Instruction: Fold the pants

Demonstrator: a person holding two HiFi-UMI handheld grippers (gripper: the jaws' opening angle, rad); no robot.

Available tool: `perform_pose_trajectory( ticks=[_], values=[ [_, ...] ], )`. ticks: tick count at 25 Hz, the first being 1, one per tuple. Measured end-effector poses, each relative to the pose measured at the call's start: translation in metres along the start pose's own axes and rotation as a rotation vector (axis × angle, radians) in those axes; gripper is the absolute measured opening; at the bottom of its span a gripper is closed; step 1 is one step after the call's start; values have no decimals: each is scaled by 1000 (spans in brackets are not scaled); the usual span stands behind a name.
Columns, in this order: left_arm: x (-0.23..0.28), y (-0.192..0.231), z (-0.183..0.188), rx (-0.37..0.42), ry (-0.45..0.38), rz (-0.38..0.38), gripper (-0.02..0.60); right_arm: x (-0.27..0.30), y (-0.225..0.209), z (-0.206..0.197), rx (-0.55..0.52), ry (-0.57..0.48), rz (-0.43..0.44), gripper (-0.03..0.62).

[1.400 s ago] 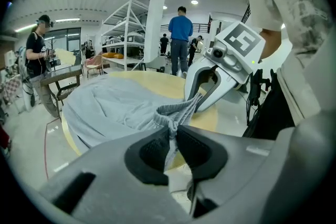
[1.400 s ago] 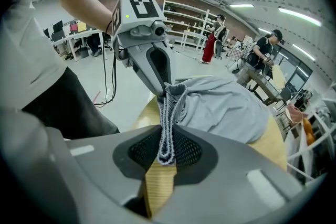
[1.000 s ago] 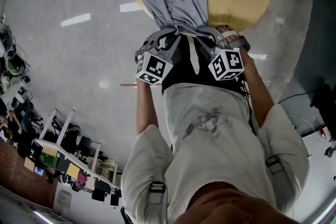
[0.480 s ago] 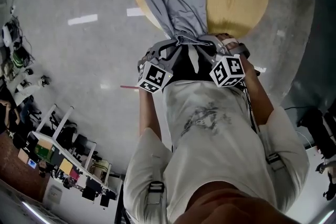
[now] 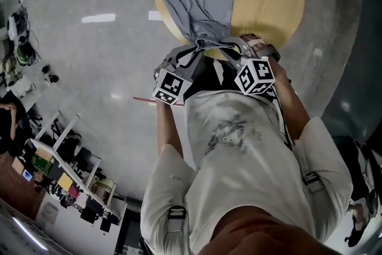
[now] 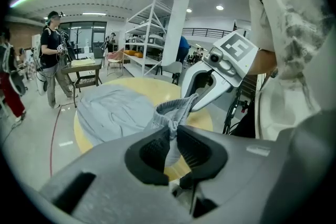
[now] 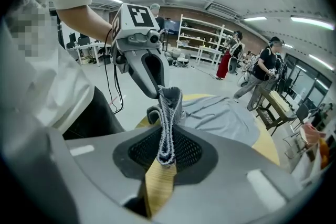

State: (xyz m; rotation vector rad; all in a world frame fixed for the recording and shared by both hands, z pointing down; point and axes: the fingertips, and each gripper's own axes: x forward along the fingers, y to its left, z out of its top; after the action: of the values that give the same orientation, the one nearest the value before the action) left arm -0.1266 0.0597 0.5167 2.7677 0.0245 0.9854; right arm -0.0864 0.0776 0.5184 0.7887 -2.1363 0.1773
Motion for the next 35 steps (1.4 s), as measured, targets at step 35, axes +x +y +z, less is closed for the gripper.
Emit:
perform_pose_trajectory(
  ticks=[35],
  values=[
    [51, 186, 68, 20, -90, -62, 57, 63, -197, 22, 61, 45, -84, 67]
  ],
)
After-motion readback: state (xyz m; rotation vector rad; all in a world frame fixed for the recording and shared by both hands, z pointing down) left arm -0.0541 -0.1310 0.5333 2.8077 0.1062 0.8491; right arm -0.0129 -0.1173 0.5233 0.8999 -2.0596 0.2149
